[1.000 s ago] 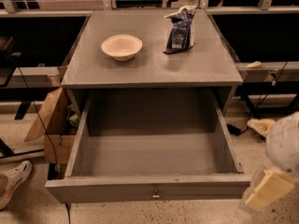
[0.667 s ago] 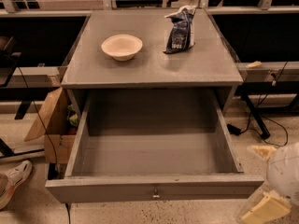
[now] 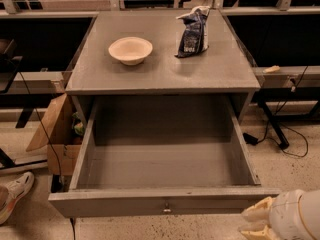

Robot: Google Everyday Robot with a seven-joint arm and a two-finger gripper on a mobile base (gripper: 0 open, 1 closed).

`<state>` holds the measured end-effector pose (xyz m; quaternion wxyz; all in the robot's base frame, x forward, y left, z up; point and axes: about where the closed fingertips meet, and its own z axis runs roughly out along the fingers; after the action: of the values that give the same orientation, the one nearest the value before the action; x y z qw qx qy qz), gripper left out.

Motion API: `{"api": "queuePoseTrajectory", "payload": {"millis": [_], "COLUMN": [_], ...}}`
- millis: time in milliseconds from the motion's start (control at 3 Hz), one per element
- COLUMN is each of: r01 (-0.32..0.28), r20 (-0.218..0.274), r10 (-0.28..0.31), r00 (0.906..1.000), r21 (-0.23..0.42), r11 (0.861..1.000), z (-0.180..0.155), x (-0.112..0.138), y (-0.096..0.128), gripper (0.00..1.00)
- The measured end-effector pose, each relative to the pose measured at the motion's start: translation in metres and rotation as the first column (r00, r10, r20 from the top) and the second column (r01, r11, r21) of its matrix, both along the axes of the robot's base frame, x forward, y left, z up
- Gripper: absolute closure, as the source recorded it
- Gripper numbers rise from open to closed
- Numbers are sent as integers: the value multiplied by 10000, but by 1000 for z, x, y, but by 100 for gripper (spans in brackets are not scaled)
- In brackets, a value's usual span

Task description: Close top drawer

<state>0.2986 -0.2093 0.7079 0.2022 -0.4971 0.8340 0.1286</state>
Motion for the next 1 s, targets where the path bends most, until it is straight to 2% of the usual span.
{"api": "queuePoseTrajectory", "payload": {"millis": [333, 667, 1000], "r01": [-11, -123, -180], "r20": [-407, -587, -522], "r10": [21, 142, 196], "r00": [9992, 9982, 9984], "r21": [248, 326, 312], "r11": [9997, 9994, 9994], "z": [-37, -62, -73], "x": [1, 14, 37], "y": [19, 38, 53], "gripper": [83, 100, 100]}}
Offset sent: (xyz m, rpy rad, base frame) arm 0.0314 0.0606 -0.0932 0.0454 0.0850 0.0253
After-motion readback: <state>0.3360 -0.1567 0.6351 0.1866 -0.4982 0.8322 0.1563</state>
